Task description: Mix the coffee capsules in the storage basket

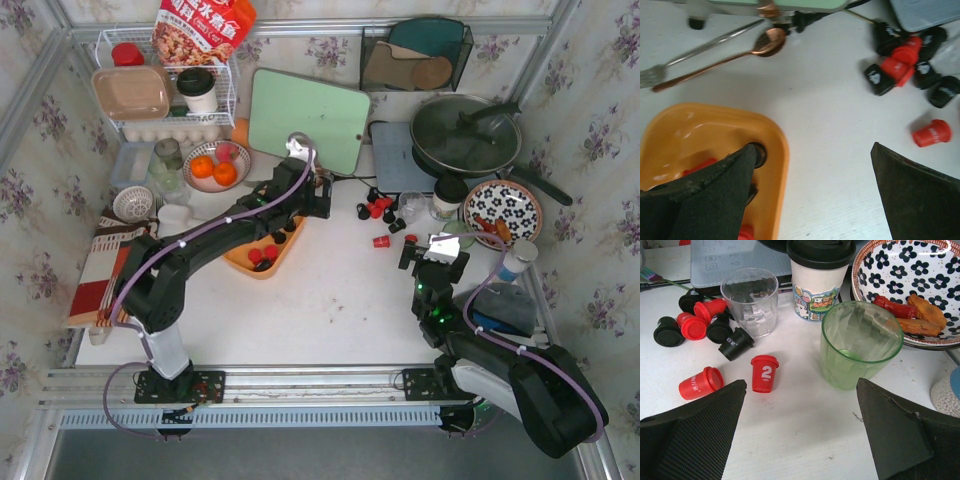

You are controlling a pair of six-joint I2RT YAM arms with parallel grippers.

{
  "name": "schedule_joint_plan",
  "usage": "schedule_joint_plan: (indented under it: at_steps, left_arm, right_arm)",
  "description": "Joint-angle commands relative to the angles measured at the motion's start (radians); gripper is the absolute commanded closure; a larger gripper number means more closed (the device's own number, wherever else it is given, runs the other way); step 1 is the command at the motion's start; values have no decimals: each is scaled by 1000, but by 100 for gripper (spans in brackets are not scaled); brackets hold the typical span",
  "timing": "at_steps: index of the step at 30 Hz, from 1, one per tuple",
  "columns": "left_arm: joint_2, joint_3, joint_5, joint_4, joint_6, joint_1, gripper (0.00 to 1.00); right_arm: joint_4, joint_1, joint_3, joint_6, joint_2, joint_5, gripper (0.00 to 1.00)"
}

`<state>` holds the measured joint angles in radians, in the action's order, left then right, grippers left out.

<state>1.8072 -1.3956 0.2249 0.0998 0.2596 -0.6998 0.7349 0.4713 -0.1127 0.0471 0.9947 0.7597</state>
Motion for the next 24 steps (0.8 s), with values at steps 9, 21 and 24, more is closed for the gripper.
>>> schedule_joint_plan:
  at_steps: [9, 21, 24]
  left_arm:
    - [260, -301, -407, 47, 125, -62, 11]
    - [464, -486, -315, 234, 149, -142, 20]
    - [493, -491, -331, 210, 158, -156, 21]
  right_arm:
    - [14, 0, -12, 8, -5, 1, 0]
    - [5, 1, -14, 8, -14, 1, 0]
    - [4, 0, -14, 8, -13, 1, 0]
